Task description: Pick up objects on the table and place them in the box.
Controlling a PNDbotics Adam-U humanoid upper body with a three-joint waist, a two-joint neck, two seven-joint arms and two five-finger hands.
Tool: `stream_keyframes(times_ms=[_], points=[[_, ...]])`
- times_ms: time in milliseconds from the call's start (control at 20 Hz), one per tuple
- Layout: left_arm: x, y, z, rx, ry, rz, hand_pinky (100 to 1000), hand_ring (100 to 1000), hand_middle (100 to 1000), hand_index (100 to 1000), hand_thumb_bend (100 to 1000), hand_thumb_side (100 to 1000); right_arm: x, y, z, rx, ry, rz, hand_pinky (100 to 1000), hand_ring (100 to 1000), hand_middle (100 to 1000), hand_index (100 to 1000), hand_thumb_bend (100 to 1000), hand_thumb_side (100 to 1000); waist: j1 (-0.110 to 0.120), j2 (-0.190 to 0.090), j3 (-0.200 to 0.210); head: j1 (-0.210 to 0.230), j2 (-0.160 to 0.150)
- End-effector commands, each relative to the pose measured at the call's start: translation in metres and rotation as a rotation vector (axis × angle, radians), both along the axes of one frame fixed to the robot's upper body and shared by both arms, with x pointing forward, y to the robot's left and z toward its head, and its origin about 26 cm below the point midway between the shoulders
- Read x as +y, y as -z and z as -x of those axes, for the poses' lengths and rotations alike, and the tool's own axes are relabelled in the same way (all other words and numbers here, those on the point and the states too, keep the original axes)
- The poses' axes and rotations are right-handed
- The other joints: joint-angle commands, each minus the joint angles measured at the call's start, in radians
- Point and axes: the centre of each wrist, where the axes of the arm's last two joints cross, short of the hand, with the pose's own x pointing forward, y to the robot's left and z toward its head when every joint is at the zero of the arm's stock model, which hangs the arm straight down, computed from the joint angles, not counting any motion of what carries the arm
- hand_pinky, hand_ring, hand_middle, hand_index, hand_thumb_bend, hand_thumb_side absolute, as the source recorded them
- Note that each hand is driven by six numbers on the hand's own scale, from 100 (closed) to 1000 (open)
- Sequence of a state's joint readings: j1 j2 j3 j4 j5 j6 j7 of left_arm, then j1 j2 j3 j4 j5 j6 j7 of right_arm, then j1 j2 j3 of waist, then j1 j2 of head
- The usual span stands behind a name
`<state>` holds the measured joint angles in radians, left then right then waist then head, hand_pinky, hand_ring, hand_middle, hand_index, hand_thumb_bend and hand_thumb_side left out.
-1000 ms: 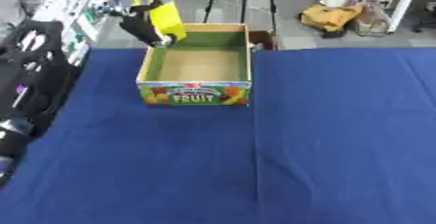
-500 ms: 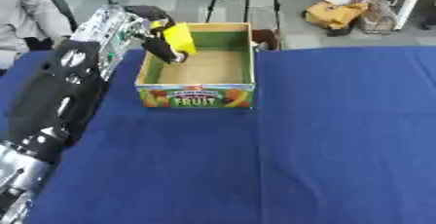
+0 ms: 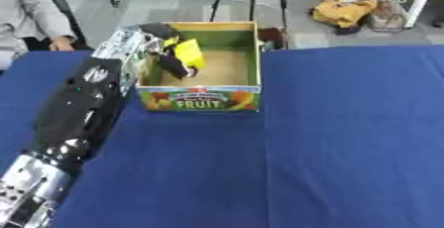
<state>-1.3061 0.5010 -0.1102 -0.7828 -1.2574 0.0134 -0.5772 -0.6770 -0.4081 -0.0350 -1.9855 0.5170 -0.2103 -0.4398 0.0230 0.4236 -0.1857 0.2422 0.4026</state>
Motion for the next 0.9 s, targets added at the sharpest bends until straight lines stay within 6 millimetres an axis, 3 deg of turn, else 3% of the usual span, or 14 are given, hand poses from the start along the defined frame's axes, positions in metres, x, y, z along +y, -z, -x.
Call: stream_keyframes(times_ms=[50,450,800,900], points=[[0.0026,-0.015,0.0021,-0.053,-0.011,-0.003,647,653,631,786,100,613,0.0002,-0.0079,0.0044,-0.03,-0.005,0.0,778,857,779,871,100,926,-0.002,-0.018,-0.005,0.006,-0.015],[0.007,-0.0085,-0.0009,-0.051,-0.05,-0.009,656,658,616,798,100,616,0.0007,-0.0087,0.0044,-0.033,-0.006,-0.008,777,857,778,870,100,931,0.005,-0.007,-0.016,0.013,-0.03],[0.0092,-0.0091,-0.0014,-0.018,-0.085,-0.01,694,690,661,986,100,596,0.0008,-0.0085,0.0044,-0.031,-0.006,-0.009,776,857,777,870,100,934,0.011,-0.004,-0.021,0.016,-0.037],[0.0095,-0.0101,-0.0011,-0.012,-0.091,-0.009,703,701,681,1000,100,590,0.001,-0.0084,0.0044,-0.031,-0.007,-0.01,775,856,777,870,100,939,0.012,-0.004,-0.024,0.017,-0.041]])
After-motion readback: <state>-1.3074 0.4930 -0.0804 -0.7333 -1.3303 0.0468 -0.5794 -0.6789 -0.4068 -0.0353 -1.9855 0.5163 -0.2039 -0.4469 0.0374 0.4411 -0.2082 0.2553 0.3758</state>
